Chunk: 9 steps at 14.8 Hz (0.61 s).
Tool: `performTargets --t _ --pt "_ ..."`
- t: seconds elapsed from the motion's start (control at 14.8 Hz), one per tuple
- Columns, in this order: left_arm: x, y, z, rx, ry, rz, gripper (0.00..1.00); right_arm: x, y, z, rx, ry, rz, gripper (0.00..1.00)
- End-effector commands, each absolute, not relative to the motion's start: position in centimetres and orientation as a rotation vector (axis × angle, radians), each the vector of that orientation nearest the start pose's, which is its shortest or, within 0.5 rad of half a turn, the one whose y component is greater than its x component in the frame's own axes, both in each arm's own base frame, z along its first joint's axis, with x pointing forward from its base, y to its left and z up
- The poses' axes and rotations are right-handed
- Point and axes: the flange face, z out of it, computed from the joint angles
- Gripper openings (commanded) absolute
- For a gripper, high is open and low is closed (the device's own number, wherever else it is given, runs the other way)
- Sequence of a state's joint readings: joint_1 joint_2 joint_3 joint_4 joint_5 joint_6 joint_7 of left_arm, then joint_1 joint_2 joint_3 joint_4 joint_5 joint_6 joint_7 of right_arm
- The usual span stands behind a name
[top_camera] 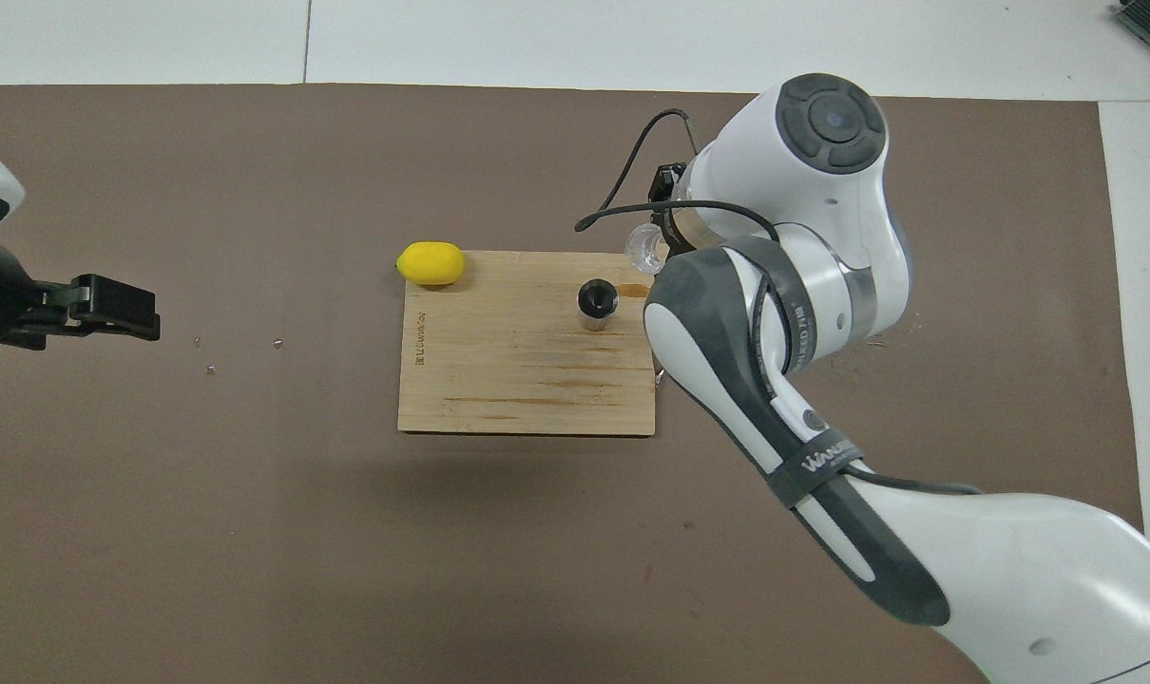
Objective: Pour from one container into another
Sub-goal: 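Carry the clear cup back off the board with the right gripper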
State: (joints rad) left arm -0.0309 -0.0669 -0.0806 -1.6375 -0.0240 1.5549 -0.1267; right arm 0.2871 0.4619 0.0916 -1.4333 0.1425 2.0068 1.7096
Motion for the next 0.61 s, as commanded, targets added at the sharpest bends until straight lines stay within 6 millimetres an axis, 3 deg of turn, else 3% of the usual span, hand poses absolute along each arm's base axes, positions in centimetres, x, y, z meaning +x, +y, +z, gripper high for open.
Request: performTargets --t 0.0,0.27,0.54 --pt "52.1 -6.0 63.2 -3.166 -0.032 0.024 1.00 65.6 21.4 43.2 -2.198 1.867 0.283 0.00" --pt "52.1 -6.0 63.2 -3.167 -0.031 0.025 1.00 64.6 14.6 40.7 -2.055 1.835 0.485 0.00" --pt "52.1 -6.0 63.2 -3.166 -0.031 0.024 1.00 61.5 7.0 37.1 -1.961 1.794 0.568 0.00"
